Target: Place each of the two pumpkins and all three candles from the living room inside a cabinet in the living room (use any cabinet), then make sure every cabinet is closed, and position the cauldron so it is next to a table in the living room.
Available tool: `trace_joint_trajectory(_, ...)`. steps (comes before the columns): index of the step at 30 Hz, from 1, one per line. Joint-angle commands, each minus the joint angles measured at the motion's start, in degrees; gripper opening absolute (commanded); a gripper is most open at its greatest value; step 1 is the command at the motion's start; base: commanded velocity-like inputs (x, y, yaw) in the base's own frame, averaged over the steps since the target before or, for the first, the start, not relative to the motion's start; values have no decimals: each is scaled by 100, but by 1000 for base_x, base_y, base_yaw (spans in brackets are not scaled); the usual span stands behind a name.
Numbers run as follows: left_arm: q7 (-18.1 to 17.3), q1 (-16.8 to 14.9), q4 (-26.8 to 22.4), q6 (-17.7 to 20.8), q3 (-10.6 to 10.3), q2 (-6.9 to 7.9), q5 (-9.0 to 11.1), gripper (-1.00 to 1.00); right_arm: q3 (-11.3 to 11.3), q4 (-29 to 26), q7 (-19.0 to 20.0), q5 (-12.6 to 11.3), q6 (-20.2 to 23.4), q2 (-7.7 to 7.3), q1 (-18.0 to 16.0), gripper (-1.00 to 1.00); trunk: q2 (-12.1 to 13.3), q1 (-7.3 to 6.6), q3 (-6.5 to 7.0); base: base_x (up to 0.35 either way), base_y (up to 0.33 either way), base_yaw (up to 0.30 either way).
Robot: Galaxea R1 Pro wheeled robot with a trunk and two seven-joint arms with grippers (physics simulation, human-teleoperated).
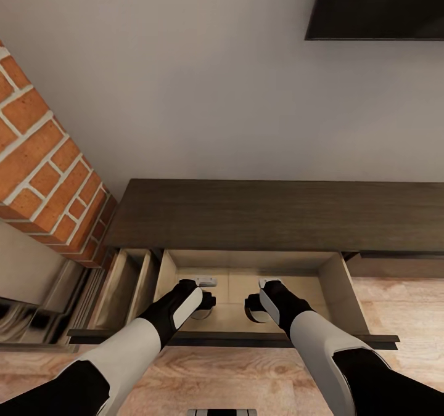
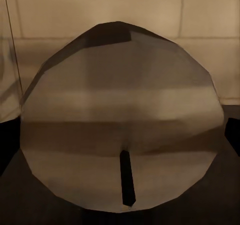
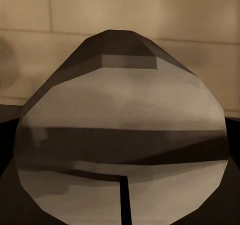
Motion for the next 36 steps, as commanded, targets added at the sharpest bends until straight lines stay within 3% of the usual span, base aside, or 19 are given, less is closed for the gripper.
trace_joint_trajectory(1,1,0,0,4,0,0,0,100,-2,0,5,-1,1,0,0,-100,0,0,0,0,0,0)
trace_joint_trajectory(2,1,0,0,8,0,0,0,100,-2,-1,5,-1,0,0,0,-100,0,0,0,0,0,0)
trace_joint_trajectory(3,2,0,-1,15,0,0,0,100,-2,-1,5,-1,2,0,0,100,0,0,0,0,0,0)
trace_joint_trajectory(28,-13,0,-90,29,0,8,0,100,-2,-7,12,1,-20,0,3,100,0,0,0,0,0,0)
trace_joint_trajectory(32,5,29,-617,148,36,36,16,100,5,-263,30,7,-22,0,37,100,0,0,0,0,0,0)
trace_joint_trajectory(36,406,176,-1446,408,53,59,39,100,5,-1022,37,13,34,0,176,100,0,0,0,0,0,0)
